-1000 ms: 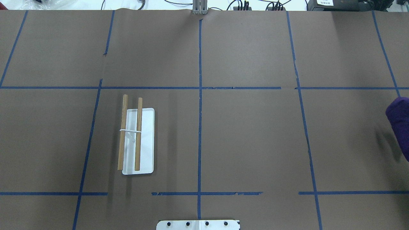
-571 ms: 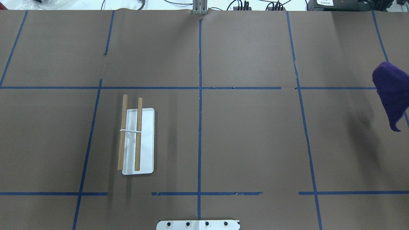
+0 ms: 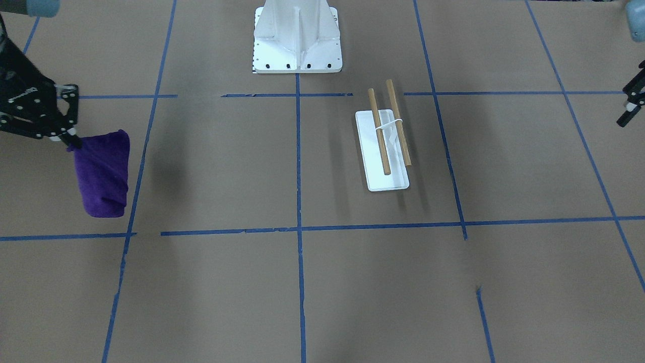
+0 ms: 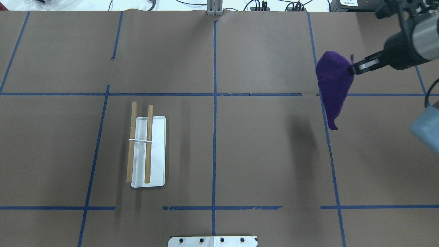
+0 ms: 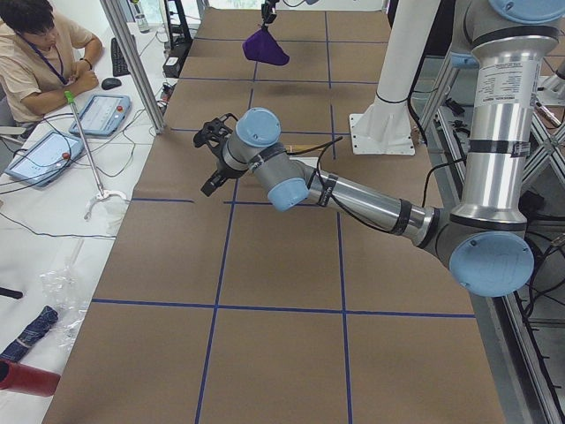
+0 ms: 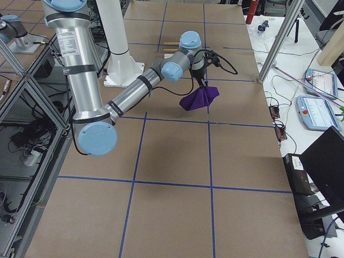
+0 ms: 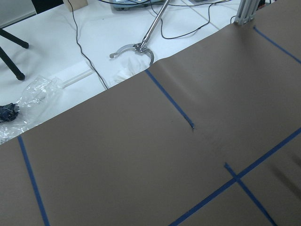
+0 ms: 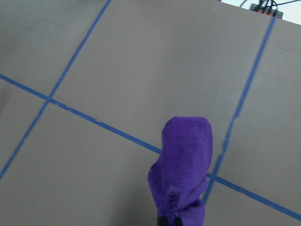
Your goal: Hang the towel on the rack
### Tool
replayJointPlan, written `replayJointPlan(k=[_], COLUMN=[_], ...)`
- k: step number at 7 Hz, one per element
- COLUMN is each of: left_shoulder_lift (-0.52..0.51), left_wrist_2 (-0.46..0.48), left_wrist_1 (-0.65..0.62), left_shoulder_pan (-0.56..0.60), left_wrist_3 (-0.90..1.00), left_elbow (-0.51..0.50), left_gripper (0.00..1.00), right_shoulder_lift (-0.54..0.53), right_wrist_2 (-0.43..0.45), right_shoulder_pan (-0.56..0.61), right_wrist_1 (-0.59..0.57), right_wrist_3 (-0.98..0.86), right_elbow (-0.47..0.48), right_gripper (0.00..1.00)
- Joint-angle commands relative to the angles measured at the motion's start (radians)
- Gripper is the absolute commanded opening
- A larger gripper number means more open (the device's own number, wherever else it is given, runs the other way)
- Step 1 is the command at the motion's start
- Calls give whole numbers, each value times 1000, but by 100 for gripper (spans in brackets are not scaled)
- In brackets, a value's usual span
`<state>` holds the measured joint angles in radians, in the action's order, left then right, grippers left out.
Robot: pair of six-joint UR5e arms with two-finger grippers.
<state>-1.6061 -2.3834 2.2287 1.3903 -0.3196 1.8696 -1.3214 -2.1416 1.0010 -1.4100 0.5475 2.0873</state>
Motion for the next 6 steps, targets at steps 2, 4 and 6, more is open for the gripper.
replayJointPlan(k=[2,4,6], left_shoulder_lift=[-101,-243,-494], left_wrist_2=[16,183,355], left_wrist_1=[-1,-91,-373], left_shoulder_pan=[-170,-351,-527], left_wrist_3=[-551,-1052,-1394], left_elbow=[9,8,-12], left_gripper=[100,81,73], right_shoulder_lift=[190,241,286], right_wrist_2=[109,303,437], right_shoulder_pan=[-189,-339,-442], right_wrist_1=[3,57,103], right_wrist_3=[113,182,181], right_elbow=[3,14,8], right_gripper=[0,0,0])
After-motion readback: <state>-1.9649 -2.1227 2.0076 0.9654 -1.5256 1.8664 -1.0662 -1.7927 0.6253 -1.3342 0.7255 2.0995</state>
